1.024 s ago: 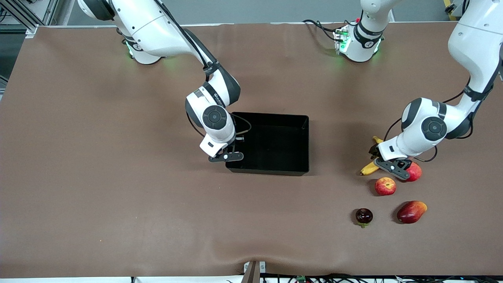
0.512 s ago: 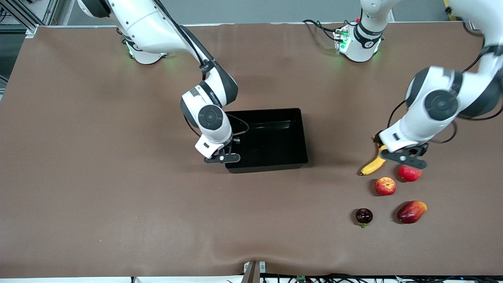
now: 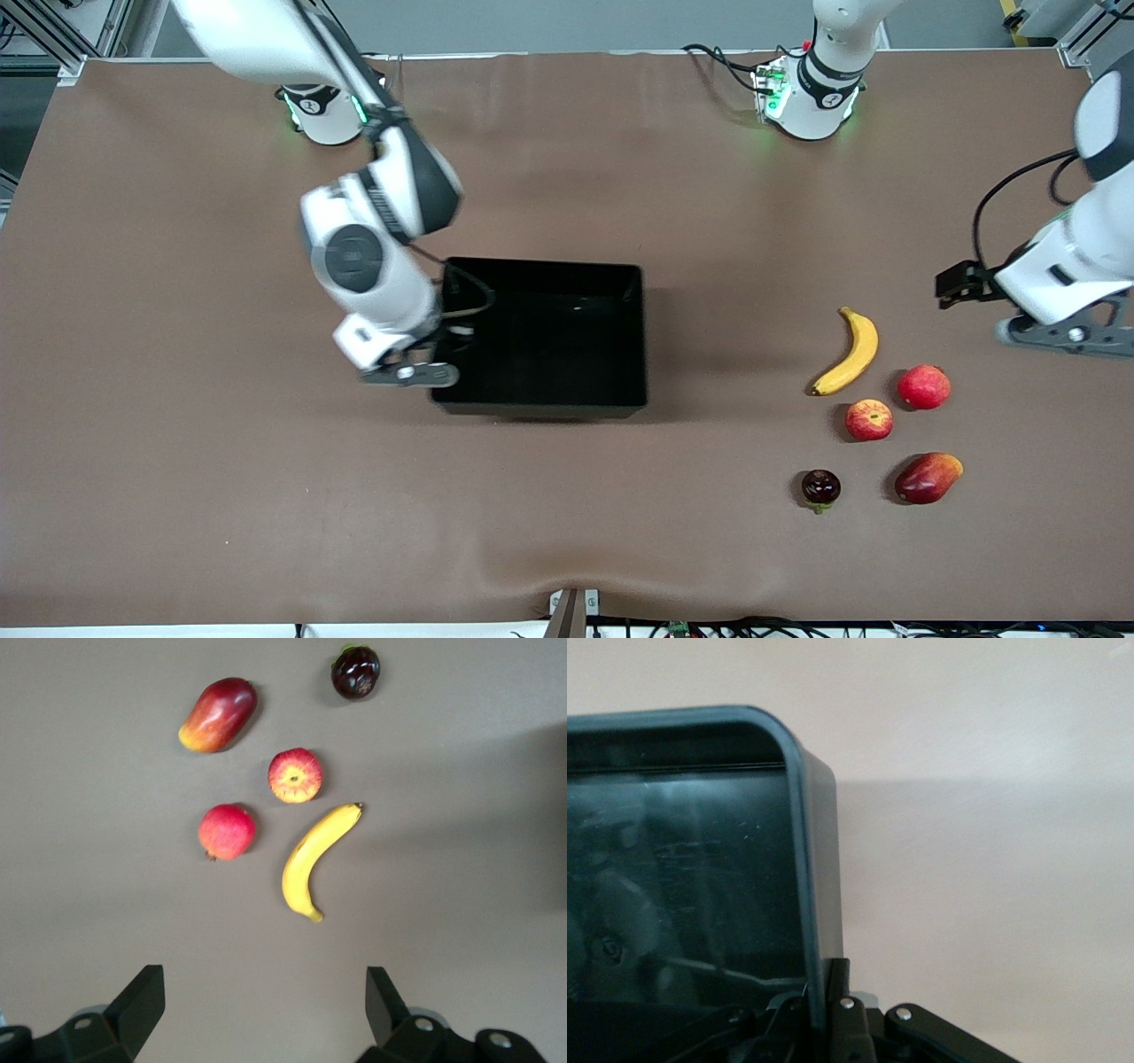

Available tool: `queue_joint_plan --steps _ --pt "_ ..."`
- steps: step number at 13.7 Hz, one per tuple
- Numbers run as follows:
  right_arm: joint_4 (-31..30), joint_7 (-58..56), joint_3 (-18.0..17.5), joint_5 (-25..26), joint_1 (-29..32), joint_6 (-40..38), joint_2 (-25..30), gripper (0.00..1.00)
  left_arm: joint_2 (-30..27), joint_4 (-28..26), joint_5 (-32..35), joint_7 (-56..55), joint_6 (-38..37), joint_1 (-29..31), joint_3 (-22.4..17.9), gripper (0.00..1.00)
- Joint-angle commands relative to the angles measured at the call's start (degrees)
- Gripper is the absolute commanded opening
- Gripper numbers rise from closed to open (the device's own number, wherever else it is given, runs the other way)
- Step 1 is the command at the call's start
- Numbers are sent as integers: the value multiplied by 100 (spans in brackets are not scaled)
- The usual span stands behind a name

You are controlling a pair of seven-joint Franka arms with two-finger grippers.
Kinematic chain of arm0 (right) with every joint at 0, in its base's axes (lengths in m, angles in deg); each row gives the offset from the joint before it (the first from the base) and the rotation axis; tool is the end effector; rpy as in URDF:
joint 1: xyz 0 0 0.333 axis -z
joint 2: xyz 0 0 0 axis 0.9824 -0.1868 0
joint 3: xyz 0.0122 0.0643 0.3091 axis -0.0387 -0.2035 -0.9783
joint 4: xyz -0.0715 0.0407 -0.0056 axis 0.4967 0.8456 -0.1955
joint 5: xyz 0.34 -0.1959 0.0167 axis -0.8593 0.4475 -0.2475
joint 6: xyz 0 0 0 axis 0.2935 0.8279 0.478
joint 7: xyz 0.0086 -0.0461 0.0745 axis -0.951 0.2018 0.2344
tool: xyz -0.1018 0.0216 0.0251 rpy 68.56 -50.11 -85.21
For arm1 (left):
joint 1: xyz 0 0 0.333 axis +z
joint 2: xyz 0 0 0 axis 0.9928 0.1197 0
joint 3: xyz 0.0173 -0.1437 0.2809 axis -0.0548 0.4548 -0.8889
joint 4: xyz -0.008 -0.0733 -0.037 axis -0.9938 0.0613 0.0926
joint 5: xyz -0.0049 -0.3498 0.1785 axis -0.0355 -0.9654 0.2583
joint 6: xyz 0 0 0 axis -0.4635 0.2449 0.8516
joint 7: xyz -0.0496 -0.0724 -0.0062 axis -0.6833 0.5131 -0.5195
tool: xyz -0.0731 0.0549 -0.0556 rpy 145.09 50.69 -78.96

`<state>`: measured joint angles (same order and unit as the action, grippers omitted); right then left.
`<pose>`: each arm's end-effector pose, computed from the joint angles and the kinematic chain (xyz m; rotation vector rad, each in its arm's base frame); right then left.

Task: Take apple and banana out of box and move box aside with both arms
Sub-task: 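Drag the black box away with the right gripper while the left gripper withdraws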

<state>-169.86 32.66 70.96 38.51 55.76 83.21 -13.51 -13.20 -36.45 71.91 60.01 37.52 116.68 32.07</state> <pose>0.6218 0.2706 0.3807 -3.1098 0.0576 0.0476 0.6095 -0.0312 0.5607 -3.0182 0.2708 0.1060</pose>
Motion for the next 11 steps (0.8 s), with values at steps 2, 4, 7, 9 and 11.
queue_joint_plan --steps 2,4,7,9,11 --pt "-101 -1399 -145 -73 1456 -194 349 0 -139 403 -590 -151 -579 282 12 100" --pt "-92 -2278 -137 -82 2151 -185 296 0 -394 422 -899 -213 -641 537 12 100" --pt "-101 -3308 -128 -73 3047 -124 148 0 -667 422 -1181 -222 -730 661 4 100" --pt "-92 -3984 -128 -73 3567 7 -98 0 -921 387 -1208 -300 -730 566 -179 100" --pt "-101 -4513 -136 -82 3980 262 -379 0 -1072 264 -1435 -537 -730 -659 -1404 100"
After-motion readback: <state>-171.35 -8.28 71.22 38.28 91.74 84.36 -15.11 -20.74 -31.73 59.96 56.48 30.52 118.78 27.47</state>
